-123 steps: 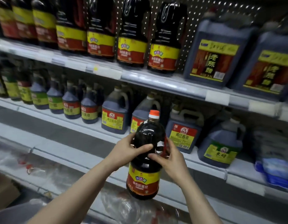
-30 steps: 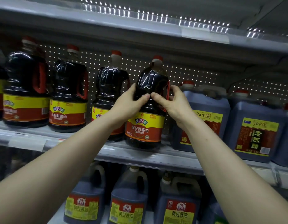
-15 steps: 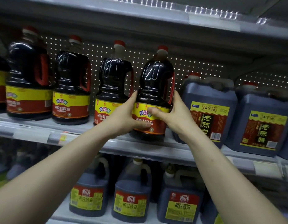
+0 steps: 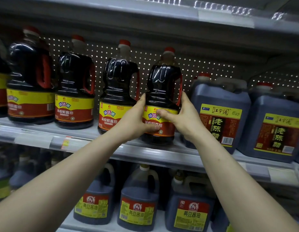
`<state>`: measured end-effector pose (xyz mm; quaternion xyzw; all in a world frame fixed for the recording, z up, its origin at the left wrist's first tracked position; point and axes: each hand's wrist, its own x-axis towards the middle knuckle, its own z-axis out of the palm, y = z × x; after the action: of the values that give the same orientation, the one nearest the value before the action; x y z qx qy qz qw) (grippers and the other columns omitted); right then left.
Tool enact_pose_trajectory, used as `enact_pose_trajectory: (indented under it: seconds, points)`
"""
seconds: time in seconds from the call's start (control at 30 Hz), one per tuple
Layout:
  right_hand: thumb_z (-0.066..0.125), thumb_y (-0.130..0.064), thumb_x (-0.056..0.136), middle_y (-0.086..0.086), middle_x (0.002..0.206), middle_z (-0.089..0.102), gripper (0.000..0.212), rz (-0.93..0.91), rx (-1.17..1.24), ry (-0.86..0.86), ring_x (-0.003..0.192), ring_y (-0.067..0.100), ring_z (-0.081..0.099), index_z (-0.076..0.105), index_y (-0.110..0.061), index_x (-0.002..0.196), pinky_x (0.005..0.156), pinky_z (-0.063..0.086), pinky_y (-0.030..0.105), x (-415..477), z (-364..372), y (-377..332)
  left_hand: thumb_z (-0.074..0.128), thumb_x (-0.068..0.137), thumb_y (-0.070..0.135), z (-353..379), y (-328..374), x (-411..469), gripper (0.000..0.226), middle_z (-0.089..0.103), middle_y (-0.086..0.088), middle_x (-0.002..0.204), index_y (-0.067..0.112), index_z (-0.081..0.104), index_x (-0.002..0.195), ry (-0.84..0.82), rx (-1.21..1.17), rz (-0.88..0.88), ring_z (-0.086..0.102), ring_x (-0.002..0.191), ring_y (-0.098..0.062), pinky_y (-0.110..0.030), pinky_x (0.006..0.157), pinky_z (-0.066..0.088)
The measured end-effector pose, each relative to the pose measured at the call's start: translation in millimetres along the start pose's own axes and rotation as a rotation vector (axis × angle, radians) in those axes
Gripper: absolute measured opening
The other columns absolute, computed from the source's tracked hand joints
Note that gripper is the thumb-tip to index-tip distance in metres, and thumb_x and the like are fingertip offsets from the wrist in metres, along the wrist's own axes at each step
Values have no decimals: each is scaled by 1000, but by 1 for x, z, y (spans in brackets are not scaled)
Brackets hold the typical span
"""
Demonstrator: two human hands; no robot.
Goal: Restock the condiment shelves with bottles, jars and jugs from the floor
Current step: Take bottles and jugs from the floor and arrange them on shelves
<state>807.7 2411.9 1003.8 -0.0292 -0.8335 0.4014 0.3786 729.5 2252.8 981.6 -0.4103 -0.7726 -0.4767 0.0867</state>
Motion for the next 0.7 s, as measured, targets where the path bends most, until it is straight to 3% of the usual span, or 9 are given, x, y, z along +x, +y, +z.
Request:
enact_pose_trajectory:
  seconds: [0.2,0.27,0.33,0.4,0.7]
  points:
    - [88,-31,73,2,149,46,105,-23,-98,3,137,21,47,24,-23,156,111,43,47,-1,3,7,84,75,22,15,-5,2,122,25,-4,162,20,-6,158,40,91,53,35,143,-18,-33,115,35]
    - [87,-33,74,3,152,42,107,-28,-127,19,139,20,44,20,-21,157,113,41,46,-2,3,8,84,76,22,17,-8,3,122,33,-2,159,22,-7,158,39,77,53,44,136,-14,-25,109,39]
    - [86,-35,75,3,154,39,108,-25,-147,28,141,20,41,18,-21,158,114,40,46,-2,3,9,83,77,23,17,-10,5,123,47,0,149,27,-10,157,15,65,31,54,117,-7,-19,95,43]
    - [85,-34,76,3,155,37,108,-19,-148,30,141,20,40,17,-22,158,114,40,47,-2,4,9,82,78,22,16,-11,7,122,51,1,145,30,-12,156,-6,39,11,54,108,-3,-17,89,43]
    - [82,-34,80,5,160,27,110,16,-159,12,146,23,32,7,-24,160,116,36,49,-1,5,10,80,79,18,20,-15,13,120,48,0,147,32,-11,156,-25,-32,-2,54,108,-5,-18,88,43]
